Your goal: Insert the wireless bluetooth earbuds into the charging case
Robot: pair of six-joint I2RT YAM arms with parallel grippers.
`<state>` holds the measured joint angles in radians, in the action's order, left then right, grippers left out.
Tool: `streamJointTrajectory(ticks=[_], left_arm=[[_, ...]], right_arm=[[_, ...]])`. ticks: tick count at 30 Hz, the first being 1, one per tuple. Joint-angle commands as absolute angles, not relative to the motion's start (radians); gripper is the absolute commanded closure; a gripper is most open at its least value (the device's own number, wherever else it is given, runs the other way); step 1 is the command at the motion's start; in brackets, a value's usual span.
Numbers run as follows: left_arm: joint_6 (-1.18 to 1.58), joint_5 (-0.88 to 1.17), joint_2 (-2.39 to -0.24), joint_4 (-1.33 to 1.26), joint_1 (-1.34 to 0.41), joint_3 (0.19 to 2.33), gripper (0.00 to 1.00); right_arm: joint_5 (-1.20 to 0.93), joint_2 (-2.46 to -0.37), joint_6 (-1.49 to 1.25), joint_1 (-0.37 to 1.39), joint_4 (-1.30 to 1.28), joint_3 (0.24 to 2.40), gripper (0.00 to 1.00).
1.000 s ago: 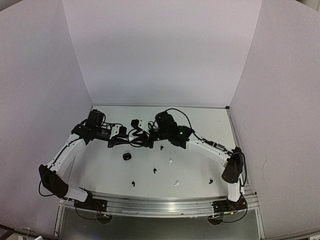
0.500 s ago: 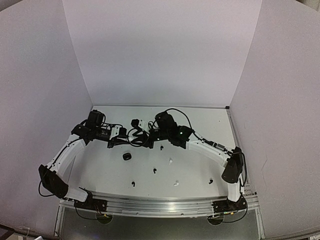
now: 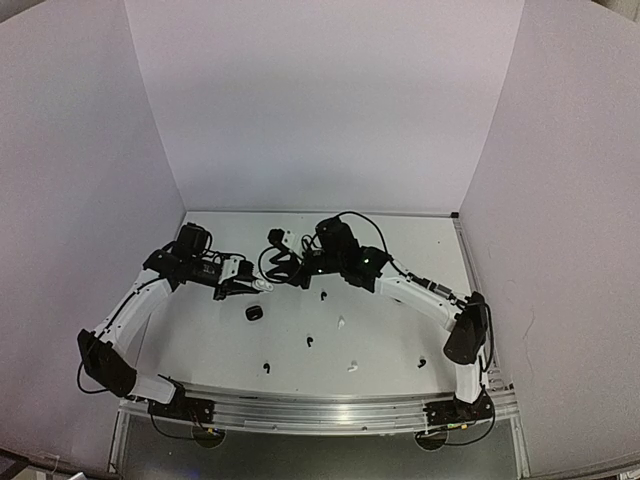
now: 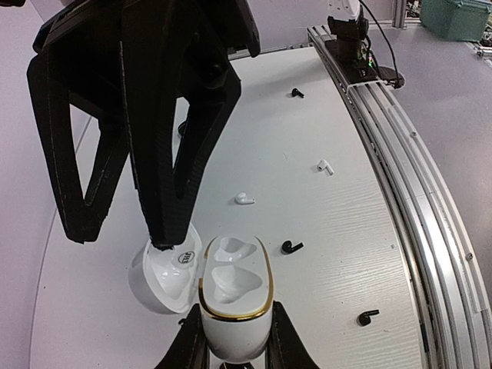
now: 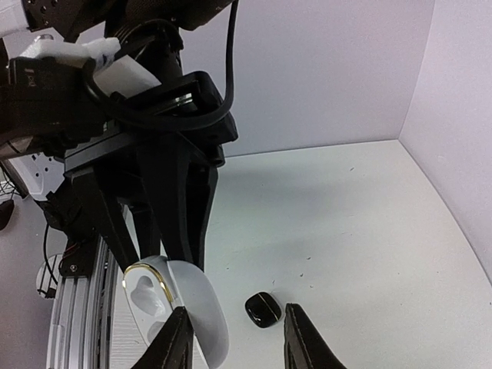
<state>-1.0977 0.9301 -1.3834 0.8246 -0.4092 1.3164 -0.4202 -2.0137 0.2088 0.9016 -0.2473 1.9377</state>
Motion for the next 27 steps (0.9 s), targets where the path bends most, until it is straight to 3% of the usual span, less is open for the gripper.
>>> streamJointTrajectory(ticks=[1,7,15,27], left_arm=[[-1.058,1.000,-1.329,0.795,-0.417,1.301,1.00],[-0.997,1.020,-1.314,0.725,-0.418,1.269,1.00],[-0.479,1.036,-1.261,0.355,-0.416,1.092,1.00],[-0.300,1.010,-1.243,0.213,-0.417,1.018,1.00]], right_arm=[[-0.373,-2.034,0.186,0.878,-0.217,1.968,0.66],[-0.363,-2.051,0.179,0.878,-0.216,1.972,0.67],[-0.384,-2.069,0.138,0.867,-0.216,1.993,0.67],[-0.450,-2.062,0.108,0.866,-0.215,2.023,0.60]])
